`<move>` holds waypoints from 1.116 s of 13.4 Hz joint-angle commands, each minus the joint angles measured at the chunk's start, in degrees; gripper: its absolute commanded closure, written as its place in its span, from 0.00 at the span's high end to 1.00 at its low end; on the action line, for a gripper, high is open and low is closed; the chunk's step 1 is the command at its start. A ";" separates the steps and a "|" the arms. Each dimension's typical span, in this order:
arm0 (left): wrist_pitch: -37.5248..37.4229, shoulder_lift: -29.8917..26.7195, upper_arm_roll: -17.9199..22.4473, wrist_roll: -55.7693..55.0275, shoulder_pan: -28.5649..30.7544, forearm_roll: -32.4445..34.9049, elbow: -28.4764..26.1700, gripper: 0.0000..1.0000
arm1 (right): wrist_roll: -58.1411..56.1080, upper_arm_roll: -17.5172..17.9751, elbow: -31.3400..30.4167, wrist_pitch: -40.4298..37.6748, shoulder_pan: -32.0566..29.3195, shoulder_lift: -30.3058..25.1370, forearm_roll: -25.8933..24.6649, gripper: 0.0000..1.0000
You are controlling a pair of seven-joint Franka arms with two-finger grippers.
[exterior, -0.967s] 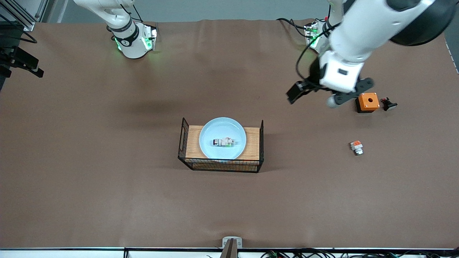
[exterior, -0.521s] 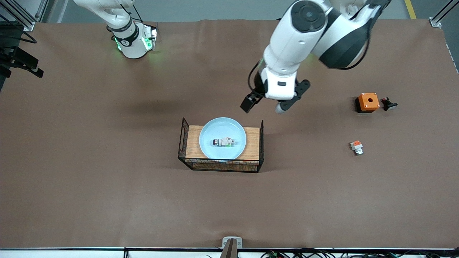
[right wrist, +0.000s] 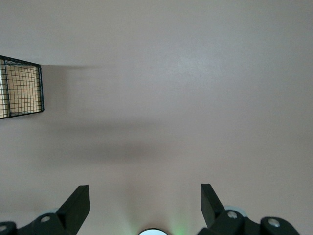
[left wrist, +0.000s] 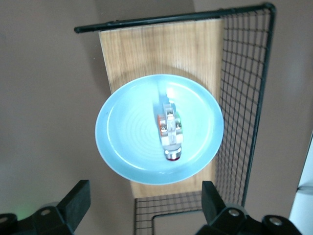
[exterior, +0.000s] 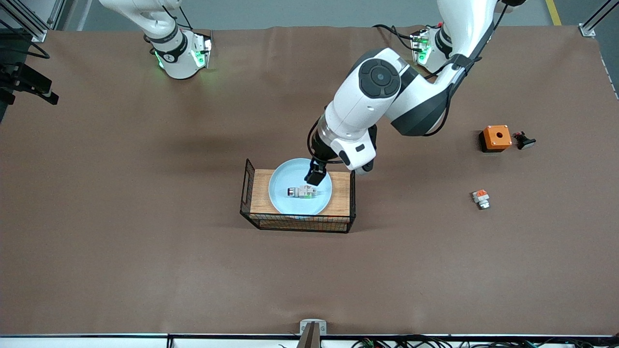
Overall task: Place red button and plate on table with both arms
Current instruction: 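Lower the left gripper and close it on the push-button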
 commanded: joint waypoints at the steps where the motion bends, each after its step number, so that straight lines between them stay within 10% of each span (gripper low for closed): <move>1: 1.89 2.40 3.04 -6.67 -2.35 1.04 2.09 1.00 | -0.76 0.07 -0.30 0.23 0.29 -0.70 -1.70 1.00; 15: 8.92 10.14 3.84 -9.76 -4.11 1.03 3.32 1.00 | -0.59 0.07 -0.21 0.14 0.11 -0.70 -1.62 1.00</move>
